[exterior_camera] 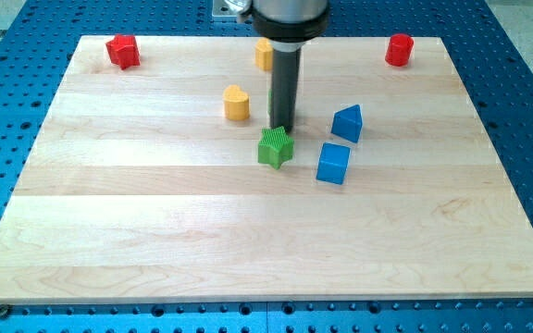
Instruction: Place the green circle to the bottom of the hexagon
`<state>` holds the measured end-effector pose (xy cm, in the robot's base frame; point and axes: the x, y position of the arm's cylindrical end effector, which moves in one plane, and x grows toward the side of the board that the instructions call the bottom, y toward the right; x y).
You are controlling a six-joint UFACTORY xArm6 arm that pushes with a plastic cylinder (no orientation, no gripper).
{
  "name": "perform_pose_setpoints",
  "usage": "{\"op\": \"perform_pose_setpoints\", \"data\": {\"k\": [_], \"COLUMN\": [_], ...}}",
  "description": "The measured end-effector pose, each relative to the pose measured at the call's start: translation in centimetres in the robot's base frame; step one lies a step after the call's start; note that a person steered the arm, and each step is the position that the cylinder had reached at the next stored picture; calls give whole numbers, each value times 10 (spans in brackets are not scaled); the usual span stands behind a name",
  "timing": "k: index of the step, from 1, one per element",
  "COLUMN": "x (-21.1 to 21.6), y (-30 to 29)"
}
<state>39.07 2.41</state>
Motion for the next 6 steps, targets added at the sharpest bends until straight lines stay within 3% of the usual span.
{"op": "perform_pose_setpoints", "data": {"k": [4,5,6], "x": [-26,-12,-7], "y": [-1,-45,1]}}
